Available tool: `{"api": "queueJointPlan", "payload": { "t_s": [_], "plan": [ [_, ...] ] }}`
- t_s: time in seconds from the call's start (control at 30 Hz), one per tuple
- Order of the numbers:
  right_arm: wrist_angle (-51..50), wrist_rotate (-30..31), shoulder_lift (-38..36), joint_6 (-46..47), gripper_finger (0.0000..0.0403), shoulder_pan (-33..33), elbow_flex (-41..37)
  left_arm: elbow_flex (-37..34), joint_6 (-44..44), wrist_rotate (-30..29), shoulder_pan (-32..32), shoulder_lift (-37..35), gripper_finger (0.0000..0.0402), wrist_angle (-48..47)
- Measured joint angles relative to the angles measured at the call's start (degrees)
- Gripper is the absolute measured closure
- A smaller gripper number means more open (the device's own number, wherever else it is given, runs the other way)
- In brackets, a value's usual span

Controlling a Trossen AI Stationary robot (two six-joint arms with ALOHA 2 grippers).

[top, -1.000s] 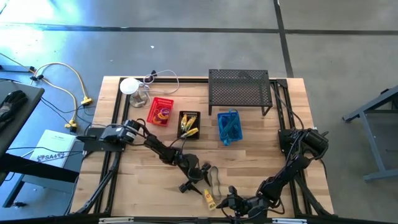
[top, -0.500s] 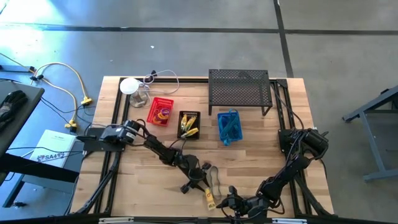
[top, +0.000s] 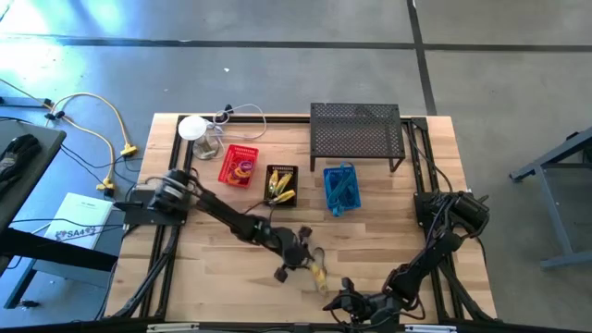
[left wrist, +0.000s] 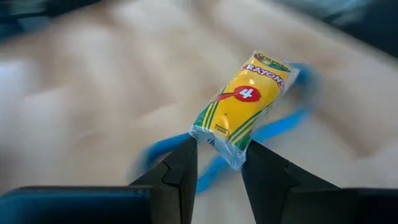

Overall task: Pick & Place Office Desk Supplies
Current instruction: Put the crayon box into the black bin

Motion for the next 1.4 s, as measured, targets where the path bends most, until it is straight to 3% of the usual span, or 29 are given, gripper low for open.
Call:
{"api": "queueJointPlan", "payload": {
  "t_s": [0.2, 0.43, 0.53, 0.73, 0.97, 1.1, 1.4],
  "plan": [
    [0.0, 1.1, 0.0, 0.3, 0.0181, 0.7, 0.0, 0.0, -3.3, -23.8, -2.5, -14.0, 0.0297, -20.6],
    [0.1, 2.5, 0.0, 1.8, 0.0181, 1.1, 0.0, 0.0, -22.1, -49.1, -3.7, -30.3, 0.0297, -46.4],
    [0.1, 2.6, 0.0, 2.5, 0.0181, 1.1, 0.0, 0.0, -29.4, -56.9, -3.9, -35.1, 0.0297, -56.3],
    [0.1, 2.6, 0.0, 2.8, 0.0181, 1.1, 0.0, -0.3, -47.6, -56.1, 0.7, -37.5, 0.0297, -70.2],
    [0.0, 2.6, 0.0, 2.0, 0.0181, 0.9, 0.0, -1.3, -61.8, -51.5, 7.6, -31.3, 0.0297, -69.9],
    [0.0, 2.6, 0.0, 0.7, 0.0181, 0.9, 0.0, -1.3, -62.2, -48.2, 9.6, -27.4, 0.0293, -68.0],
    [0.0, 2.6, 0.0, 0.1, 0.0181, 0.9, 0.0, -1.3, -58.7, -47.9, 9.7, -24.3, 0.0249, -64.0]
  ]
}}
